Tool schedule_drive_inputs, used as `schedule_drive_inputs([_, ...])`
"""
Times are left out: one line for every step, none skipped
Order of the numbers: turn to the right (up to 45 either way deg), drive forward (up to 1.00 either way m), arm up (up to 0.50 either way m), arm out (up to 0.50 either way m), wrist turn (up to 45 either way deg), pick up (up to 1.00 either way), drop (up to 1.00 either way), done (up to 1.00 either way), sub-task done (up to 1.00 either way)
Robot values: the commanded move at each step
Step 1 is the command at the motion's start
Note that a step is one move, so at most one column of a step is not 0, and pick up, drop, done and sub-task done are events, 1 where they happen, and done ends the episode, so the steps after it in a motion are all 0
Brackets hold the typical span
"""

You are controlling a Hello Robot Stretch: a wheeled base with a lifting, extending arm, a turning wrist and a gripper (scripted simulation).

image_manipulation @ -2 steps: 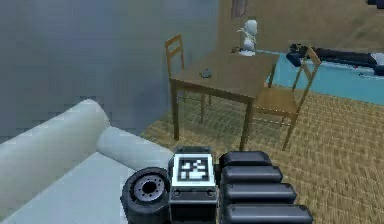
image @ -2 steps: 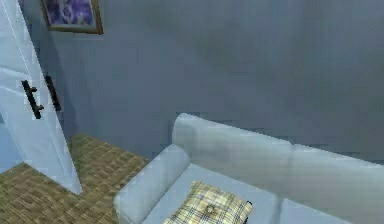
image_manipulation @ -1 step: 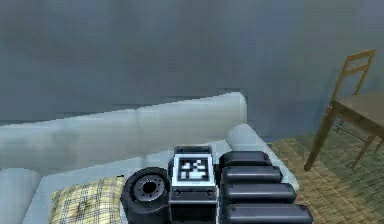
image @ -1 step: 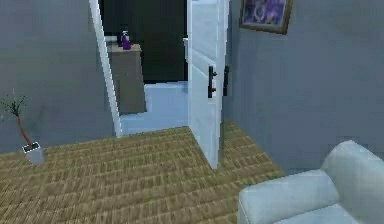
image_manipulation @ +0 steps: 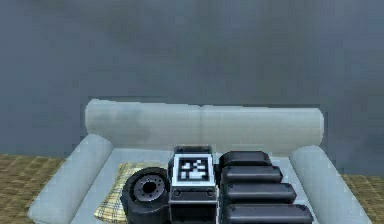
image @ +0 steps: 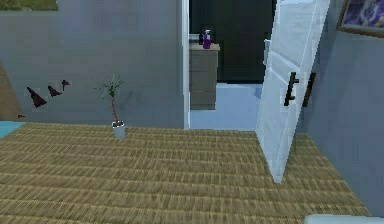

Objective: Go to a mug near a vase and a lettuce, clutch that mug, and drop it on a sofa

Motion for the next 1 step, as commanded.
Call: schedule_drive_inputs([0.0,0.0,0.0,0.48,0.0,0.0,0.0,0.0,0.0])
